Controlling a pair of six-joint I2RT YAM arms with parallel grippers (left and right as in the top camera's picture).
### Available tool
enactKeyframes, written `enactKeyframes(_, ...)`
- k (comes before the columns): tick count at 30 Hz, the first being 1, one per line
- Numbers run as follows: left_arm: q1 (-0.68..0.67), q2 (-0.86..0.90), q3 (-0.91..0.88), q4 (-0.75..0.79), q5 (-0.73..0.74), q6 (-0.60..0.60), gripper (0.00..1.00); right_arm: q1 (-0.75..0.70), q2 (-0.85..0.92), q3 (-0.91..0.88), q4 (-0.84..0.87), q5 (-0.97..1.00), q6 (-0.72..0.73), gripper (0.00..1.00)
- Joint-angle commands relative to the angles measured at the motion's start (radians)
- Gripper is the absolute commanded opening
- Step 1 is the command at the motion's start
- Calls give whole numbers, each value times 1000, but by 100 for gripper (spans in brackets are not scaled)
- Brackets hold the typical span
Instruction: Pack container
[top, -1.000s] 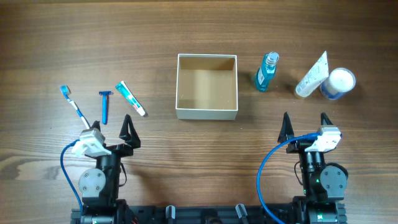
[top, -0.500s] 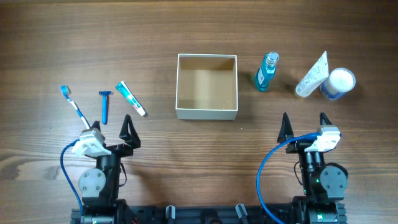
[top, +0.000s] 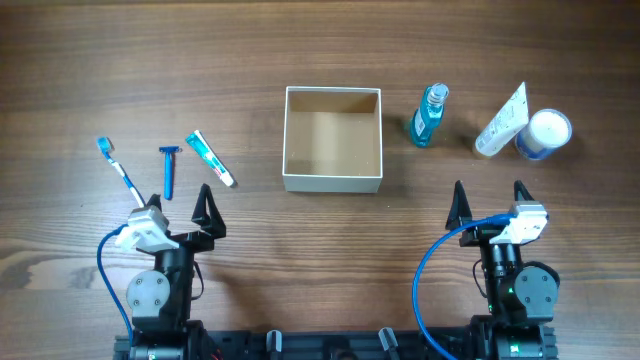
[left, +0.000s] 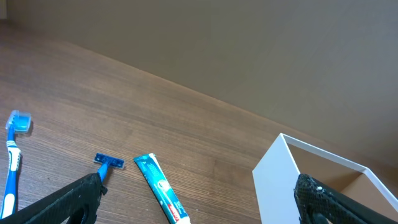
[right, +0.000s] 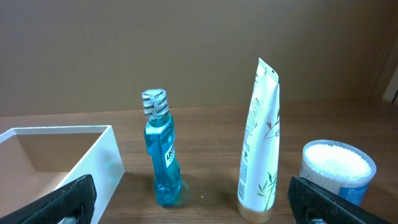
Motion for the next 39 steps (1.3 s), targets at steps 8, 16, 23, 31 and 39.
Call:
enactKeyframes(8, -5, -7, -9, 6, -13, 5, 100, -4, 5, -2, 0, -12, 19, 100)
enactKeyframes(16, -5, -7, -9, 6, -11, -3, 100, -4, 5, -2, -1, -39, 182, 100)
enactKeyframes(23, -5, -7, 5, 49, 117, -68, 100, -4, 41, 88, -53, -165, 232, 100)
enactKeyframes(31, -5, 147, 268, -116, 84, -113, 99, -4, 385, 468, -204, -205, 227, 100)
enactKeyframes(39, -5, 586, 673, -401, 87, -106, 100, -4, 893, 1028, -645, -249, -36, 100)
